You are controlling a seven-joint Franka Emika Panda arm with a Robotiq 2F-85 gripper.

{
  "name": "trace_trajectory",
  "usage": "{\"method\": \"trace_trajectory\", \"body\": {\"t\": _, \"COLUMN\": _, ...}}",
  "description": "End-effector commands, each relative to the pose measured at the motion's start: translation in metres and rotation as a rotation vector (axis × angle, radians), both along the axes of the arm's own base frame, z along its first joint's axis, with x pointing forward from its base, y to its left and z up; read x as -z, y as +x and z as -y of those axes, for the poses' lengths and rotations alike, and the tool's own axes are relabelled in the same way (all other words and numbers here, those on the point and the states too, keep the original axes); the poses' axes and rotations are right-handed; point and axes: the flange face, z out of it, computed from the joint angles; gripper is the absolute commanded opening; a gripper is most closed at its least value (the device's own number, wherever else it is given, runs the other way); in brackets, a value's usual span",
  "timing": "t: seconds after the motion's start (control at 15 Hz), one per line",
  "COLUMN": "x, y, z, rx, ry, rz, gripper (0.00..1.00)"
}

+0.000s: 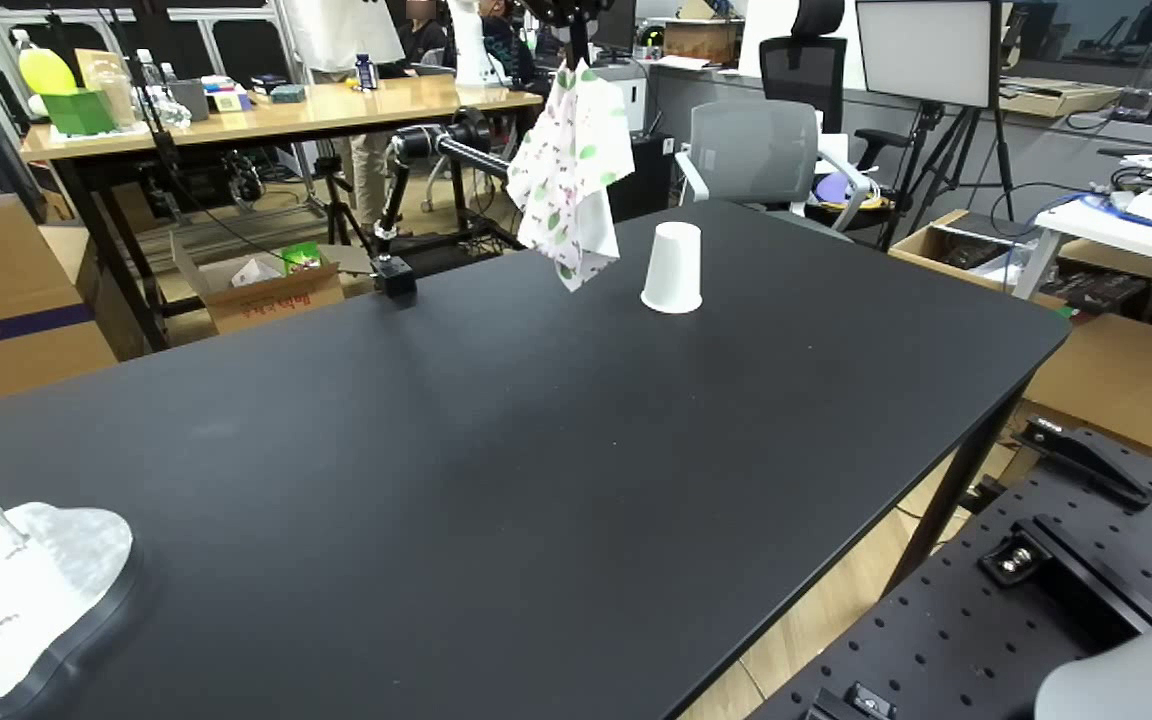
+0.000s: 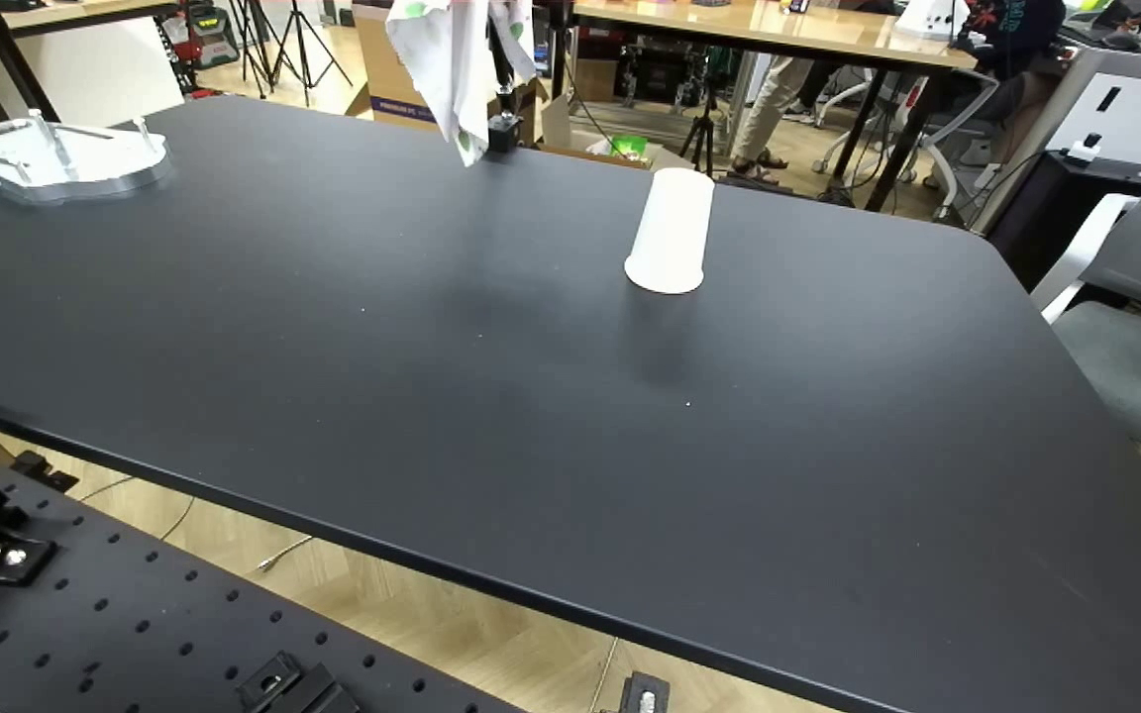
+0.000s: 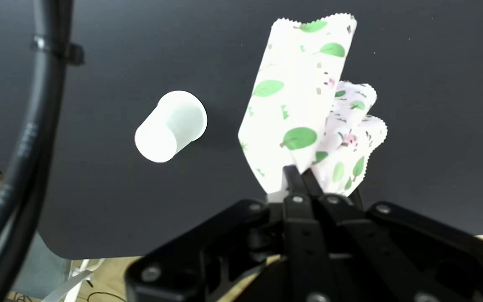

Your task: Pick up the tea towel and hang it on the metallic arm

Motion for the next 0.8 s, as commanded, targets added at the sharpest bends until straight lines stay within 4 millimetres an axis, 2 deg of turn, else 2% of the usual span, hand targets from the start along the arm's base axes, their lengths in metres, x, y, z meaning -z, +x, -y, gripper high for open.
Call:
{"method": "trace_trajectory", "body": {"t": 0.0, "x": 0.005, "y": 0.012, "z": 0.003, "rx": 0.000, "ry": 0.016, "rz": -0.024, "gripper": 0.00}}
{"method": "trace_trajectory", "body": {"t": 0.27, "x": 0.020, "y": 0.024, "z": -0.003, "rx": -0.014, "ry": 0.021, "rz": -0.030, "gripper": 0.00}}
{"method": "trace_trajectory", "body": {"t": 0.73, "x": 0.018, "y": 0.039, "z": -0.019, "rx": -0.047, "ry": 0.026, "rz": -0.009, "gripper": 0.00}}
